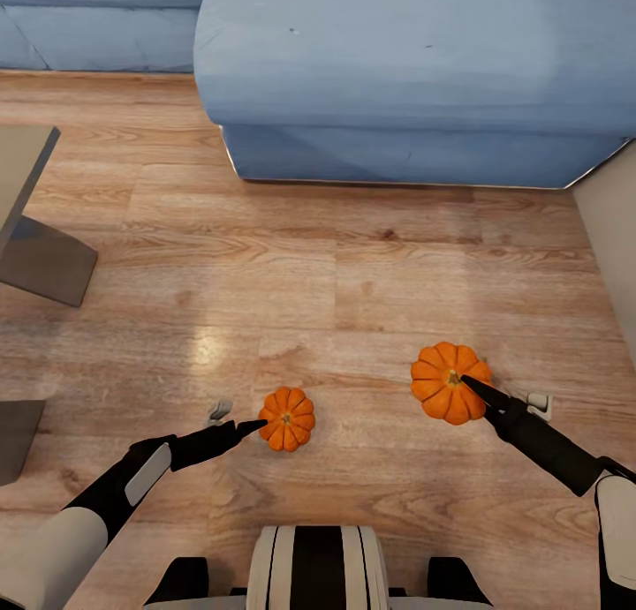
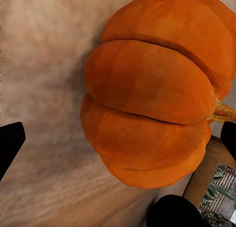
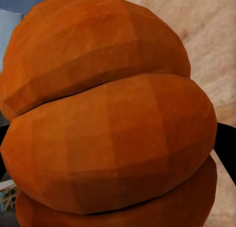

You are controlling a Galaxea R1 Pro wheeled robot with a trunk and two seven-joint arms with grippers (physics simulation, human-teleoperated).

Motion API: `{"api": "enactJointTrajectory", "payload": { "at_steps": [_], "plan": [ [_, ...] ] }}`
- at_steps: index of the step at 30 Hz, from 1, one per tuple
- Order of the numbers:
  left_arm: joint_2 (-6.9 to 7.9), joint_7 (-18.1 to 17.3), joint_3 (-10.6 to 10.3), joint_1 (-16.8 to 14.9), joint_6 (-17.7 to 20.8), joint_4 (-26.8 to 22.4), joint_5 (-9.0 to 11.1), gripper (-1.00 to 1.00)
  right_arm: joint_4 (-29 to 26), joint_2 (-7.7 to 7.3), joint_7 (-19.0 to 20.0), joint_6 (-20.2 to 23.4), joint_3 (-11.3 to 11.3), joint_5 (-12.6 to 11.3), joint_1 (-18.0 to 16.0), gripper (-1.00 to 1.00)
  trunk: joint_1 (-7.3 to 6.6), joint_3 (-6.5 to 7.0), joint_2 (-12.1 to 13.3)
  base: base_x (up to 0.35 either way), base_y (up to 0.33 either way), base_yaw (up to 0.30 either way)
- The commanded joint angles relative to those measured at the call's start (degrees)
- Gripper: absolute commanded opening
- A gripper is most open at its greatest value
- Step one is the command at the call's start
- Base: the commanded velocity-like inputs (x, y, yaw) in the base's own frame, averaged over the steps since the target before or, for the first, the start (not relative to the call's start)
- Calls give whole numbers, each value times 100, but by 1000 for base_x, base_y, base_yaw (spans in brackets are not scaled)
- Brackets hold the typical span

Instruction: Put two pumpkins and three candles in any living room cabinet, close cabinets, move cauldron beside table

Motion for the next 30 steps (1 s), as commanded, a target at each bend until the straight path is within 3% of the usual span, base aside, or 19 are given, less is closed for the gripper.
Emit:
{"api": "enactJointTrajectory", "payload": {
  "at_steps": [1, 30],
  "plan": [
    [6, 7, -24, -3, 44, 0, 60, 100, 1, 1, 55, 36, -10, 6, -5, -100, -1, -3, -1, 6, 0, 0],
    [-3, 66, -33, -10, 44, 48, 60, 100, 1, -8, 301, 36, -12, 9, -5, -100, -1, -3, -1, 23, -43, 0]
  ]
}}
